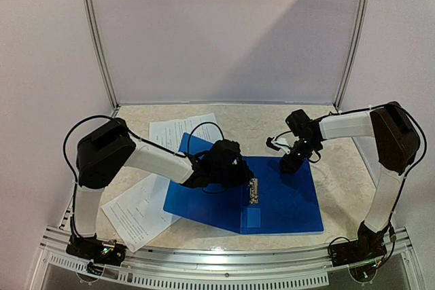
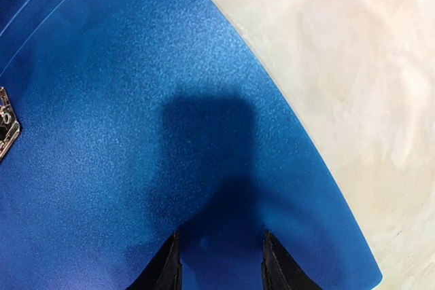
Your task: Put the files into the folder
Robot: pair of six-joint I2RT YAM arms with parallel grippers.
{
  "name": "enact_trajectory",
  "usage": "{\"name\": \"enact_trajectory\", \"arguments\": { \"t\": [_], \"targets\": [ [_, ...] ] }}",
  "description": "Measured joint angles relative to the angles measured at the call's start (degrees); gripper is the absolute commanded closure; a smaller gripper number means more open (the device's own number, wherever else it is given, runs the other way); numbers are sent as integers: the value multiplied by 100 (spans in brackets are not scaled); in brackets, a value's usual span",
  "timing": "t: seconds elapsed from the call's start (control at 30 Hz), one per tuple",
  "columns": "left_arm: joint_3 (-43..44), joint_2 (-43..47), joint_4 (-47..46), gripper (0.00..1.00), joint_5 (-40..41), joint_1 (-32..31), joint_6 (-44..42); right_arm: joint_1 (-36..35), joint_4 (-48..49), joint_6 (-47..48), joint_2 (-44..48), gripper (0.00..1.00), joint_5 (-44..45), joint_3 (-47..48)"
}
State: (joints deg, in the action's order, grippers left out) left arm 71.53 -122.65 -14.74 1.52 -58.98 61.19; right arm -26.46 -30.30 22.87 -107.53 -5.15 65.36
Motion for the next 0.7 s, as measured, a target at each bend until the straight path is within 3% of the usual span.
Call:
{"name": "enact_trajectory", "arguments": {
  "t": [0.3, 0.43, 0.7],
  "targets": [
    [181, -31, -50, 91, -420, 133, -118, -238, -9, 219, 122, 53, 258, -35],
    [181, -39, -26, 77, -494, 118, -157, -614, -247, 472, 378, 50, 509, -90],
    [166, -37, 225, 76, -306, 81, -326, -1093, -455, 629, 1333, 45, 321, -267]
  ]
}}
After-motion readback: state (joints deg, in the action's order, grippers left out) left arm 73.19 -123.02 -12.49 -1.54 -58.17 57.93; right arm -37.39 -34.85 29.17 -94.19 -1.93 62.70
